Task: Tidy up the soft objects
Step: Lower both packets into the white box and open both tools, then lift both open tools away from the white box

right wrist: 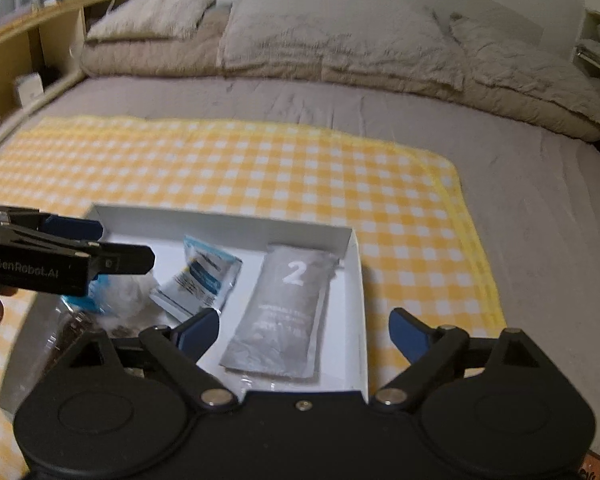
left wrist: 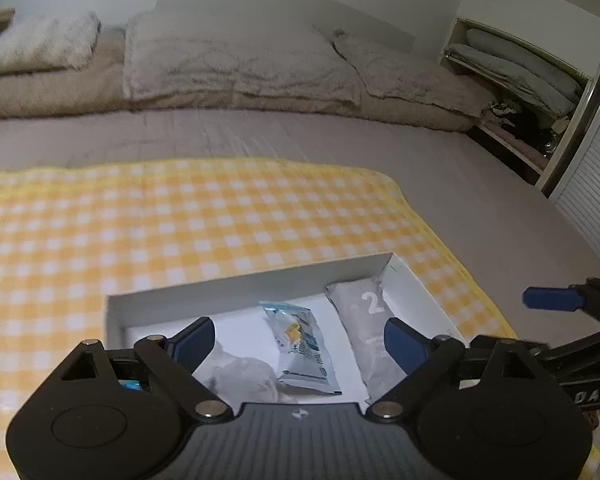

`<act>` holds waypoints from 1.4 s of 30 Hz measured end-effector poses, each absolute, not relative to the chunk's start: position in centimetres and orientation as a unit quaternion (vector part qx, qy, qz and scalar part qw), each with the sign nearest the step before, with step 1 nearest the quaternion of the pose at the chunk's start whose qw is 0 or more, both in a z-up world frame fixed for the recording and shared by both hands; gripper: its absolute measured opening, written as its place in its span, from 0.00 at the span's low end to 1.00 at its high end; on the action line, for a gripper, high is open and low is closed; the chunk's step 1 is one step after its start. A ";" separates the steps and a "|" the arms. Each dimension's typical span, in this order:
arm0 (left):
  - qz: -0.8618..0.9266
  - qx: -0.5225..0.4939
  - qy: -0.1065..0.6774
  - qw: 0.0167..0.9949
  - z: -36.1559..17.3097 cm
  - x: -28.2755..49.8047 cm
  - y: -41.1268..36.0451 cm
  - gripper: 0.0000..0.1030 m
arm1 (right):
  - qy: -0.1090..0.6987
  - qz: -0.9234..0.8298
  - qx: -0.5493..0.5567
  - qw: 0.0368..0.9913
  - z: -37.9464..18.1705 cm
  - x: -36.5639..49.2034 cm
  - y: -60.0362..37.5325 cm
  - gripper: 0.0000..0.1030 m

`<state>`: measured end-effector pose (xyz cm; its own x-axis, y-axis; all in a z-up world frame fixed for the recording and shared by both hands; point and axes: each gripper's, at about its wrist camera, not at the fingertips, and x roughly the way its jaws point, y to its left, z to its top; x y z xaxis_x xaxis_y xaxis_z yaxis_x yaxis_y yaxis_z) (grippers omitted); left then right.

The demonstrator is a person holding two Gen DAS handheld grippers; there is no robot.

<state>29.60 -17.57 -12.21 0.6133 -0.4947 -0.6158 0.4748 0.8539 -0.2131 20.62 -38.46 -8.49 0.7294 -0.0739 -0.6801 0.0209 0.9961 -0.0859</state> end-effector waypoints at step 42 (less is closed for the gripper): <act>-0.160 0.033 0.207 0.965 -5.2 6.2 -6.0 1.00 | 0.184 -0.027 -0.003 0.983 -2.6 0.1 -31.6 1.00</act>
<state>6.21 -5.95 -5.24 0.8627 -0.2952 -0.4106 0.3223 0.9466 -0.0035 0.13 -31.63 -2.63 0.9307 -0.0533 -0.3620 0.0512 0.9986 -0.0155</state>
